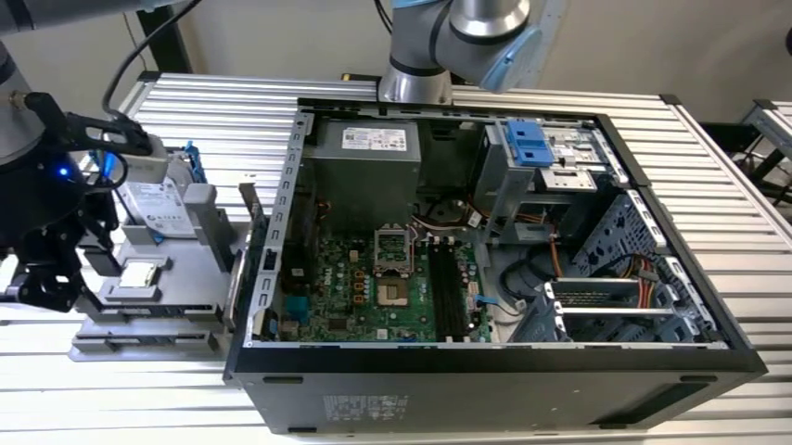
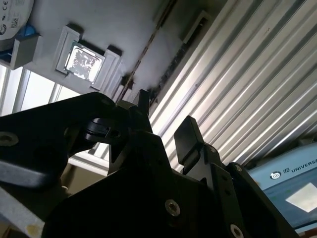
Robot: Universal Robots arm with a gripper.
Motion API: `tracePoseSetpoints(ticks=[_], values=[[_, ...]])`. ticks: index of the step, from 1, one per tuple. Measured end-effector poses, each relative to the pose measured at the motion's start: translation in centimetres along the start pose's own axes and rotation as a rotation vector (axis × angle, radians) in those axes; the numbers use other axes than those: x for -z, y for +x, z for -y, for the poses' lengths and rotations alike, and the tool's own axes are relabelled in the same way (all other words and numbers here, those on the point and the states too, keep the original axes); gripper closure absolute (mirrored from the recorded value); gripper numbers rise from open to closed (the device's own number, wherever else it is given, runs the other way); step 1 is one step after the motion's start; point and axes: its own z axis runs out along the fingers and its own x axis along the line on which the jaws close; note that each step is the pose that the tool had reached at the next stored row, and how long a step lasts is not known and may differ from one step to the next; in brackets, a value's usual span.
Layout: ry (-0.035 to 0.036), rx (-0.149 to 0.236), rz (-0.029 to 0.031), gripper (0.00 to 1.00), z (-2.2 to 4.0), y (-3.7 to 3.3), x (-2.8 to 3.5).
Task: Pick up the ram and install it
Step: 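Pick up the ram and move it above insertion slot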
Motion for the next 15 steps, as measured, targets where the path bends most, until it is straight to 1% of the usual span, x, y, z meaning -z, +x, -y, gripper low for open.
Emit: tracePoseSetpoints(ticks=[9,14,15], values=[[-0.0003,-0.01,0.0004,0.0,0.11,-0.04,-1.55],[0.0054,-0.011,-0.0003,0.0,0.12,-0.06,-2.08],[0.0082,-0.011,-0.0002,0.0,0.12,-0.06,-2.19]])
